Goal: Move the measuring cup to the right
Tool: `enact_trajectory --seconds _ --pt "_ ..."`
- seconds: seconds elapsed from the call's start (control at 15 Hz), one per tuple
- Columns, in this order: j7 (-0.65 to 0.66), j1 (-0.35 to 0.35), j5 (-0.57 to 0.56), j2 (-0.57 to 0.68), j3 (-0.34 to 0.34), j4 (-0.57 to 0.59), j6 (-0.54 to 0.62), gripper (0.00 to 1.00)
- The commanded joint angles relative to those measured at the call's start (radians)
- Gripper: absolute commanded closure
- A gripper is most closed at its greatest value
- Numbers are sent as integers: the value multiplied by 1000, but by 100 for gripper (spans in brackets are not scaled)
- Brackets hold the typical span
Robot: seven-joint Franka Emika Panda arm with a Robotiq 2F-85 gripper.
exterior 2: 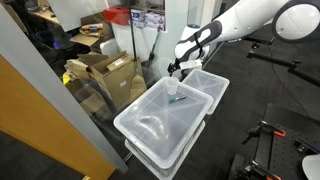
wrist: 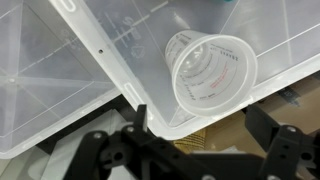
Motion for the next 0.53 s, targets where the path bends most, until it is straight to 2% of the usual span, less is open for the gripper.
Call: enact_trajectory --seconds 0.0,0.47 --pt "-9 33 -1 -139 -14 -195 83 0" --pt "0 97 -38 -271 -38 -382 186 0"
